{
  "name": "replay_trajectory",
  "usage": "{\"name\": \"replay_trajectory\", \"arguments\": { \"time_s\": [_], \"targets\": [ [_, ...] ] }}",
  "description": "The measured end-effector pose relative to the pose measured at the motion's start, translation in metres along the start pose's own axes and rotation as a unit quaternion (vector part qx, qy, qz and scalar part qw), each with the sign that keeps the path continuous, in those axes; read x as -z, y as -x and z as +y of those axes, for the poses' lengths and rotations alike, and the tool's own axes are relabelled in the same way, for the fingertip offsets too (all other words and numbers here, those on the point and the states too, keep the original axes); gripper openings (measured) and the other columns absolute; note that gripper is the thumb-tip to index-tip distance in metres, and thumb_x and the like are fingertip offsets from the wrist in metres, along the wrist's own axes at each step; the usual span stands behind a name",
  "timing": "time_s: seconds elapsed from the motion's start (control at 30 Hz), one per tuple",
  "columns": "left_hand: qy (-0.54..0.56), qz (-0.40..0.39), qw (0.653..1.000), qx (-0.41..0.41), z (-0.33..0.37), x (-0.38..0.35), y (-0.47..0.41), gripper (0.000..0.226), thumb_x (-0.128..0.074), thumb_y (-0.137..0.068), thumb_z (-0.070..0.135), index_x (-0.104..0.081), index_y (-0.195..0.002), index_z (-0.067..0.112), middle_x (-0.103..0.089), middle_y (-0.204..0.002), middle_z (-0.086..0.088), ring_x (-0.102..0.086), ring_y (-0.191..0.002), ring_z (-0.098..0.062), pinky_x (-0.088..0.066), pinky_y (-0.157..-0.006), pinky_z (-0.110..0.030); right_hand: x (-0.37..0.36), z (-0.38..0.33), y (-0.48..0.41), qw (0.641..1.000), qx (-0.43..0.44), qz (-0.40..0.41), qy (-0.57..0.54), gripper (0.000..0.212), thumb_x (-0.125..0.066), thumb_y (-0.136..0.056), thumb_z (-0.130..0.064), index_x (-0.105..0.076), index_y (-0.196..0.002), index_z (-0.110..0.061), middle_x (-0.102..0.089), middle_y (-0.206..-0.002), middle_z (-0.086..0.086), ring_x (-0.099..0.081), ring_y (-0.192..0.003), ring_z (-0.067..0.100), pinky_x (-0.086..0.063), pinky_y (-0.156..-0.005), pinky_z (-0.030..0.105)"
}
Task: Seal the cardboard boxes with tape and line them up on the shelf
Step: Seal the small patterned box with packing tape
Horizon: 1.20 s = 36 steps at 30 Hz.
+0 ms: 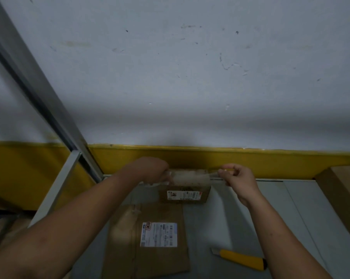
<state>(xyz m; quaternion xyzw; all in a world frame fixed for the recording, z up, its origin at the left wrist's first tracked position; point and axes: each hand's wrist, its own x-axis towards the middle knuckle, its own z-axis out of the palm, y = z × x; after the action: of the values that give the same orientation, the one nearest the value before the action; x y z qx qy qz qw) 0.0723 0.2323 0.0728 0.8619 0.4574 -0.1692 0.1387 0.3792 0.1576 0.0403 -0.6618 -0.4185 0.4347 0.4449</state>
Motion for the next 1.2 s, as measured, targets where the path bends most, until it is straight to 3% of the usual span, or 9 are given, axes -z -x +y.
{"name": "replay_trajectory", "arguments": {
  "time_s": [0.13,0.3,0.43,0.5,0.63,0.83,0.93,1.07,1.2],
  "targets": [
    [-0.003,-0.001,1.0,-0.021,-0.007,0.003,-0.009,0.043,-0.049,-0.108,0.04,-0.056,-0.068,0.027,-0.058,-0.064,0.003,-0.051,-0.056,-0.016,-0.04,-0.056,-0.031,-0.003,0.006,-0.015,0.999,-0.035,0.003,-0.001,0.017,-0.082,-0.088,-0.016,-0.074,-0.102,-0.013,-0.072,-0.088,0.011,-0.065,-0.076,0.019,-0.053,-0.068,0.031],
    [0.06,-0.037,0.997,-0.023,-0.018,0.008,-0.02,0.047,-0.056,-0.105,0.04,-0.048,-0.063,0.021,-0.035,-0.059,0.001,-0.03,-0.054,-0.019,-0.027,-0.058,-0.035,-0.012,0.02,-0.03,0.991,-0.119,-0.023,-0.06,0.016,-0.081,-0.088,-0.012,-0.076,-0.102,-0.008,-0.074,-0.09,0.008,-0.061,-0.073,0.015,-0.05,-0.065,0.028],
    [0.123,-0.058,0.991,-0.016,-0.024,0.017,-0.026,0.046,-0.067,-0.1,0.038,-0.054,-0.061,0.015,-0.039,-0.054,0.01,-0.032,-0.051,-0.013,-0.03,-0.06,-0.033,-0.019,0.022,-0.035,0.974,-0.174,-0.051,-0.135,0.007,-0.077,-0.09,-0.007,-0.074,-0.096,-0.006,-0.071,-0.089,0.013,-0.063,-0.077,0.019,-0.057,-0.071,0.034],
    [0.138,-0.062,0.988,-0.008,-0.026,0.021,-0.029,0.037,-0.071,-0.098,0.038,-0.059,-0.073,0.014,-0.042,-0.046,0.013,-0.034,-0.043,-0.005,-0.03,-0.059,-0.033,-0.021,0.024,-0.036,0.963,-0.201,-0.054,-0.172,0.005,-0.076,-0.091,-0.005,-0.072,-0.094,-0.004,-0.066,-0.084,0.012,-0.063,-0.078,0.019,-0.06,-0.083,0.042],
    [0.145,-0.082,0.986,0.025,-0.028,0.024,-0.036,0.04,-0.075,-0.095,0.044,-0.071,-0.061,0.024,-0.052,-0.048,0.018,-0.042,-0.044,0.0,-0.035,-0.059,-0.031,-0.024,0.038,-0.038,0.95,-0.226,-0.055,-0.209,0.009,-0.079,-0.087,-0.003,-0.072,-0.092,0.001,-0.063,-0.068,0.009,-0.061,-0.07,0.018,-0.057,-0.096,0.052],
    [0.124,-0.084,0.988,0.026,-0.02,0.024,-0.044,0.028,-0.076,-0.095,0.044,-0.08,-0.08,0.021,-0.059,-0.056,0.016,-0.048,-0.048,-0.001,-0.037,-0.052,-0.024,-0.03,0.053,-0.041,0.945,-0.224,-0.021,-0.239,0.014,-0.081,-0.085,-0.004,-0.072,-0.096,0.001,-0.063,-0.06,0.006,-0.059,-0.057,0.013,-0.059,-0.09,0.046],
    [0.134,-0.084,0.987,0.035,-0.019,0.025,-0.046,0.033,-0.076,-0.095,0.043,-0.074,-0.069,0.024,-0.056,-0.051,0.017,-0.048,-0.051,-0.004,-0.038,-0.056,-0.026,-0.032,0.058,-0.043,0.948,-0.219,-0.005,-0.232,0.011,-0.082,-0.085,-0.004,-0.074,-0.092,-0.001,-0.068,-0.064,0.005,-0.063,-0.067,0.016,-0.06,-0.087,0.044],
    [0.143,-0.082,0.985,0.043,-0.019,0.024,-0.048,0.028,-0.076,-0.096,0.039,-0.073,-0.071,0.027,-0.055,-0.046,0.025,-0.049,-0.044,0.005,-0.037,-0.052,-0.02,-0.036,0.061,-0.042,0.951,-0.204,0.012,-0.231,0.009,-0.081,-0.085,-0.005,-0.074,-0.091,-0.003,-0.075,-0.076,0.008,-0.071,-0.075,0.018,-0.06,-0.078,0.037],
    [0.153,-0.085,0.983,0.05,-0.019,0.025,-0.05,0.021,-0.078,-0.094,0.041,-0.08,-0.081,0.026,-0.057,-0.053,0.026,-0.05,-0.053,0.003,-0.039,-0.055,-0.022,-0.041,0.066,-0.042,0.947,-0.204,0.019,-0.246,0.018,-0.083,-0.085,-0.008,-0.075,-0.1,-0.001,-0.077,-0.096,0.016,-0.073,-0.087,0.023,-0.059,-0.078,0.036]
  ]
}}
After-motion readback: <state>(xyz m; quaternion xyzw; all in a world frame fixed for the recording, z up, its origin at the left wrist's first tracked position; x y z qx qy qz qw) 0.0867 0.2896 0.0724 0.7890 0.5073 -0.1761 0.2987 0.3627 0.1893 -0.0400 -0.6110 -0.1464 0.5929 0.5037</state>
